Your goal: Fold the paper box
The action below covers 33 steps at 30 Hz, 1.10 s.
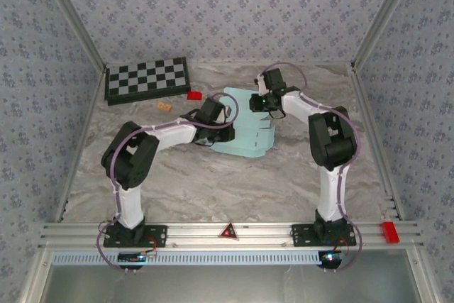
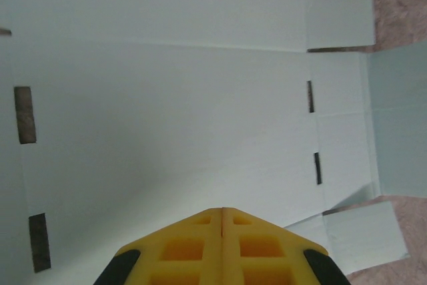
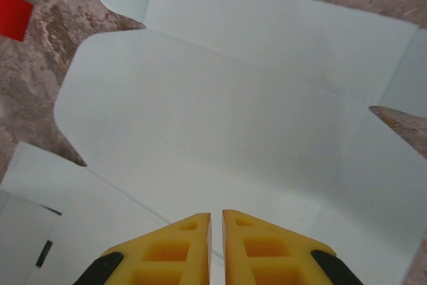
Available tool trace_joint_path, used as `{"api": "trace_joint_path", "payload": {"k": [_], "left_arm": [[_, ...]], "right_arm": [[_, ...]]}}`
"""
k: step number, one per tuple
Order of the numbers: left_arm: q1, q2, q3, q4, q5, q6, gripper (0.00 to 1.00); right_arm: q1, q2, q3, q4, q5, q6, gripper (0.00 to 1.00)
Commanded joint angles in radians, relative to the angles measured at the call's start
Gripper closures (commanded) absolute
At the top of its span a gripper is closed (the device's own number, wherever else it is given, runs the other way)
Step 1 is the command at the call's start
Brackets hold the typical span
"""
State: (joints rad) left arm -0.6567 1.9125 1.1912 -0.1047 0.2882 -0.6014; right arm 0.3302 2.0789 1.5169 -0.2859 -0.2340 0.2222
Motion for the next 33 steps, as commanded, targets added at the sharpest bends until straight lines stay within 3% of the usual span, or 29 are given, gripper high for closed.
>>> {"api": "trace_joint_path", "payload": {"k": [1,7,19,25,33], "left_arm": [[0.0,0.032,0.023,0.002,0.023,-0.031,1.0],[0.0,0.033,-0.015,-0.04,-0.018,-0.028,1.0],[0.035,0.033,-0.046,-0.092,-0.097,0.007,1.0],[0.068,0.102,0.046,-0.139,-0.084,0.061,1.0],[0.081,0.232,0.26,-0.243,-0.061,0.146,1.0]], "right_arm": [[0.006,0.055,0.059,-0.071,-0.036,0.015,0.87],[0.007,0.085,0.046,-0.101,-0.024,0.025,0.87],[0.007,-0.054,-0.229,-0.079,0.039,0.063,0.88],[0.041,-0.191,-0.425,-0.039,0.074,0.119,0.88],[0.164,-0.297,-0.573,0.008,0.111,0.193,0.88]]}}
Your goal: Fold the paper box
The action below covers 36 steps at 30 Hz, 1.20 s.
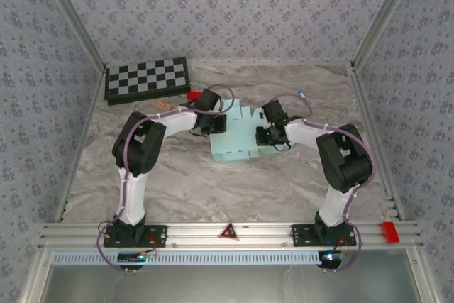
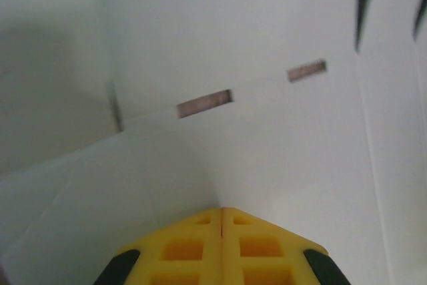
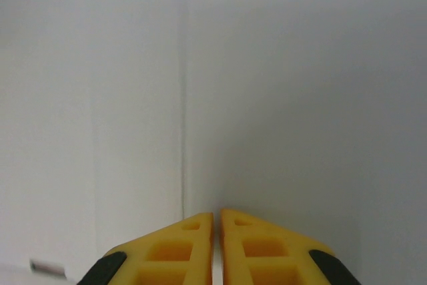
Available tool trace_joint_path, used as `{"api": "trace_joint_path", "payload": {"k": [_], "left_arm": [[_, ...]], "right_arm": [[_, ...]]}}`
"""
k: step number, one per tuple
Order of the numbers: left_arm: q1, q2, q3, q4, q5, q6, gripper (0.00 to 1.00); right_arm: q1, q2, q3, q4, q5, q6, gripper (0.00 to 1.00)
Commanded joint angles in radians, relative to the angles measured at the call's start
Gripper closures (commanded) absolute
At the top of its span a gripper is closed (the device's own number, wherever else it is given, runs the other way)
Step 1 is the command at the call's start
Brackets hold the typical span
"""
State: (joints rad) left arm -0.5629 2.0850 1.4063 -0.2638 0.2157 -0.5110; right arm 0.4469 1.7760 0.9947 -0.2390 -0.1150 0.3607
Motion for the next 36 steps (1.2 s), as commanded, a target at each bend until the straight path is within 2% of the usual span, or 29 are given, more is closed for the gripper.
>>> {"api": "trace_joint_path", "payload": {"k": [1,8,14,19,22,27,36], "left_arm": [[-0.01,0.075,0.073,-0.098,0.012,0.063,1.0],[-0.003,0.099,0.207,-0.177,0.04,0.109,0.99],[-0.006,-0.001,0.215,-0.213,0.06,0.115,0.83],[-0.022,-0.11,0.123,-0.194,0.048,0.062,0.77],[-0.034,-0.143,0.062,-0.191,0.047,0.011,0.78],[-0.069,-0.173,-0.045,-0.138,0.039,-0.049,0.85],[-0.074,-0.106,-0.112,-0.098,0.004,-0.112,0.93]], "right_arm": [[0.062,-0.003,-0.059,-0.031,-0.018,0.064,0.88],[0.156,-0.082,-0.045,-0.014,0.015,0.112,0.88],[0.15,-0.146,0.021,-0.052,0.063,0.083,0.88],[0.105,-0.131,0.054,-0.109,0.086,0.044,0.88],[0.07,-0.111,0.059,-0.139,0.113,0.022,0.89],[0.047,-0.107,0.028,-0.161,0.168,0.022,0.89],[0.076,-0.113,-0.09,-0.134,0.138,0.034,0.9]]}}
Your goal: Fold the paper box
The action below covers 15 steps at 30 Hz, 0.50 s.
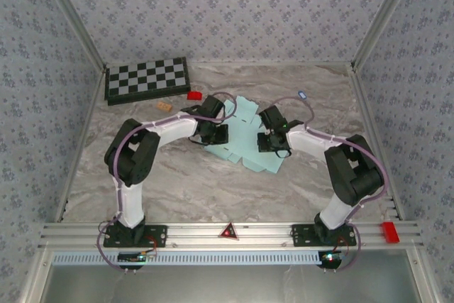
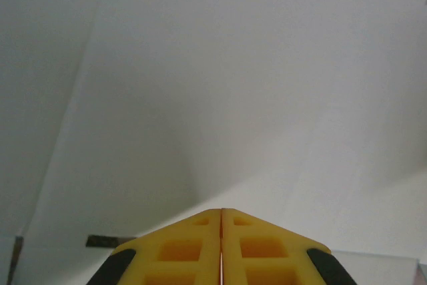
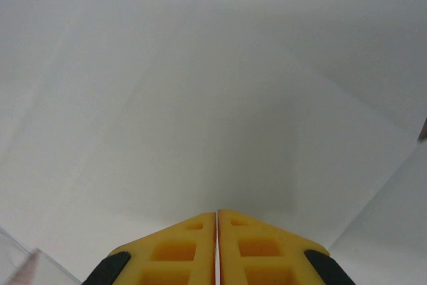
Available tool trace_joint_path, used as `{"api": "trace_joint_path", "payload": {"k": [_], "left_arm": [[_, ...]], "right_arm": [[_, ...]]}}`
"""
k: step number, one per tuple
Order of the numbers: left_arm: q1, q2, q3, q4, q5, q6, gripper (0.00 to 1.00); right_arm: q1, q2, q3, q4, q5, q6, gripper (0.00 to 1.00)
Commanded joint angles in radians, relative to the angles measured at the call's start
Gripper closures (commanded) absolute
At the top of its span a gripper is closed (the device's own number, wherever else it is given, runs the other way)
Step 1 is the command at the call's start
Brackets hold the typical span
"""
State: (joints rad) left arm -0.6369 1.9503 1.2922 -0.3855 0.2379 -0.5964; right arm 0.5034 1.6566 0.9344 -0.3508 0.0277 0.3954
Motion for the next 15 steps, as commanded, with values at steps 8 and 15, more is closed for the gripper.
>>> {"api": "trace_joint_path", "payload": {"k": [8,15], "left_arm": [[0.009,0.095,0.06,0.007,-0.036,0.026,0.93],[0.035,0.17,0.17,-0.016,0.006,0.131,0.92]], "right_arm": [[0.137,-0.003,-0.096,-0.014,-0.035,0.051,0.9],[0.245,0.009,-0.109,0.037,-0.066,0.12,0.9]]}}
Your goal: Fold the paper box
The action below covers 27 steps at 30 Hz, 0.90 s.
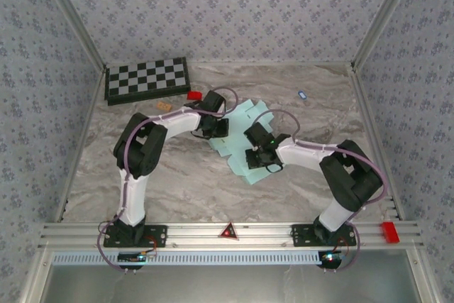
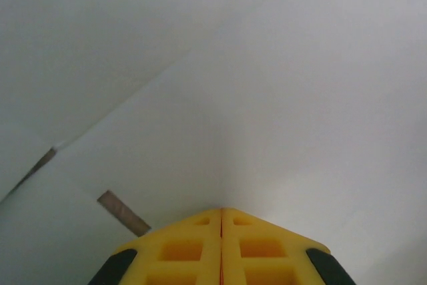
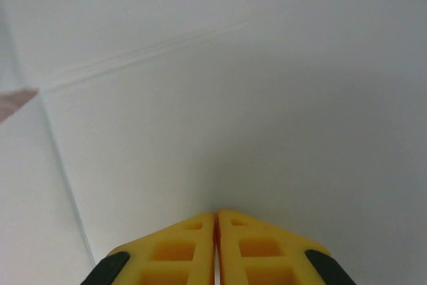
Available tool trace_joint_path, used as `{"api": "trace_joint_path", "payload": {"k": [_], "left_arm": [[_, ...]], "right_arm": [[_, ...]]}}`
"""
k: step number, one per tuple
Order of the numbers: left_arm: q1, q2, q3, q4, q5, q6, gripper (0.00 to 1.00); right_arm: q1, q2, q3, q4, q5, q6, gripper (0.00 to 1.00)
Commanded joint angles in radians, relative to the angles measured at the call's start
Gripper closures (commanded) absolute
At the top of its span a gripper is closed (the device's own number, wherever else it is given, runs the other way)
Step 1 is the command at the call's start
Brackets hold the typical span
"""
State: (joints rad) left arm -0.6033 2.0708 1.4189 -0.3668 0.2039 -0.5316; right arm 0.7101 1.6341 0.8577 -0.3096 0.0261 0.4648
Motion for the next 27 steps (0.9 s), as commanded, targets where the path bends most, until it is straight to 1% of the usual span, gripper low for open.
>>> {"api": "trace_joint_path", "payload": {"k": [1,8,12,16,21,24,25,27], "left_arm": [[0.005,0.063,0.062,-0.04,0.054,0.078,0.92],[0.01,0.133,0.173,-0.063,0.142,0.125,0.89],[0.009,0.131,0.193,-0.076,0.147,0.126,0.89],[0.011,0.094,0.193,-0.088,0.141,0.125,0.87],[0.014,0.029,0.194,-0.101,0.122,0.109,0.84],[0.016,-0.011,0.193,-0.097,0.119,0.097,0.8],[0.017,-0.02,0.198,-0.095,0.118,0.094,0.77],[0.021,-0.032,0.211,-0.1,0.117,0.084,0.75]], "right_arm": [[0.054,0.04,-0.029,0.011,-0.071,0.062,0.9],[0.122,0.118,0.028,0.114,-0.128,0.125,0.9],[0.144,0.132,0.065,0.134,-0.124,0.141,0.9],[0.137,0.093,0.071,0.113,-0.09,0.133,0.9],[0.09,-0.009,0.06,0.083,-0.065,0.122,0.9],[0.034,-0.054,0.048,0.086,-0.077,0.118,0.9],[0.013,-0.061,0.046,0.092,-0.085,0.117,0.9],[-0.033,-0.06,0.049,0.1,-0.095,0.11,0.9]]}}
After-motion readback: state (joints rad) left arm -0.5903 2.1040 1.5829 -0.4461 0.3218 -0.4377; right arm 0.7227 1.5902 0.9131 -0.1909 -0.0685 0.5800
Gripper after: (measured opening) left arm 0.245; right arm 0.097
